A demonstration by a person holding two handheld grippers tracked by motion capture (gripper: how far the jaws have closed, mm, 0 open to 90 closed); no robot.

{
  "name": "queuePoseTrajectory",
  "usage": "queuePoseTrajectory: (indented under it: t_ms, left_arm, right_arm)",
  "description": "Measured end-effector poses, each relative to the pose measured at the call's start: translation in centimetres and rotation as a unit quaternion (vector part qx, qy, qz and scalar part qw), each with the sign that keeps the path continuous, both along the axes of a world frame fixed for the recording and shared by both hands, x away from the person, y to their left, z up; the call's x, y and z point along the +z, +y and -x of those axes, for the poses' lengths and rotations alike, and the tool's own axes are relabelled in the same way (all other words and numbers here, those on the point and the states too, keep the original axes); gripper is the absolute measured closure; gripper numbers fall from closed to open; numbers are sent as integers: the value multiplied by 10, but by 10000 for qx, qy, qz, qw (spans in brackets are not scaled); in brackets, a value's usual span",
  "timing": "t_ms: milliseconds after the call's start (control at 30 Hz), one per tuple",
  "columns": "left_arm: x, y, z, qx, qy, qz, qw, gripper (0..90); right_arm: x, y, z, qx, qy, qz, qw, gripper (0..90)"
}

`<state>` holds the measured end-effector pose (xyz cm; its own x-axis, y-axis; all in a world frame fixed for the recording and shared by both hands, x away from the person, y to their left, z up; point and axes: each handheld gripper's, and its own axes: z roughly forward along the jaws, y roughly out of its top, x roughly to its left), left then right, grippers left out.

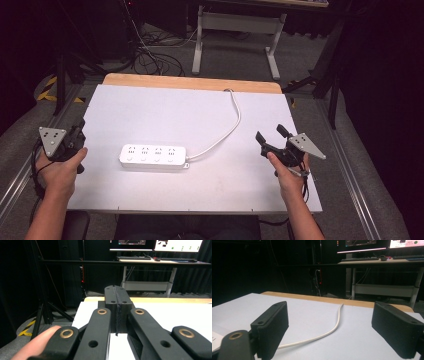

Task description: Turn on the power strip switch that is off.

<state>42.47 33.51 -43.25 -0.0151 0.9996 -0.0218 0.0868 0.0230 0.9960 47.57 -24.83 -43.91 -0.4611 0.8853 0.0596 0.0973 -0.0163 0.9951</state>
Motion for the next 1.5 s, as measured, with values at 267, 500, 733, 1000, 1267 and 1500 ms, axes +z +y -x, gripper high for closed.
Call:
queuePoseTrajectory:
  t_ms: [267,500,733,1000,1267,1500]
  left_arm:
    - [1,-4,0,-220,89,-78,9997,900]
    - [3,-10,-3,-458,219,-138,9986,900]
    - [5,-19,-4,-806,390,-324,9955,900]
    - [6,-29,-5,-1273,590,-386,9894,900]
    - [4,-46,-9,-1783,966,-677,9769,900]
    - [0,-59,-12,-2064,1313,-814,9662,900]
  right_arm:
    - [0,0,0,-4,-7,-5,10000,148]
    - [0,0,0,4,2,0,10000,149]
    - [0,0,1,4,6,6,10000,150]
    - [0,0,1,-7,5,14,10000,151]
    - [-1,1,1,0,24,13,10000,152]
    - [0,-1,1,-51,7,-3,10000,154]
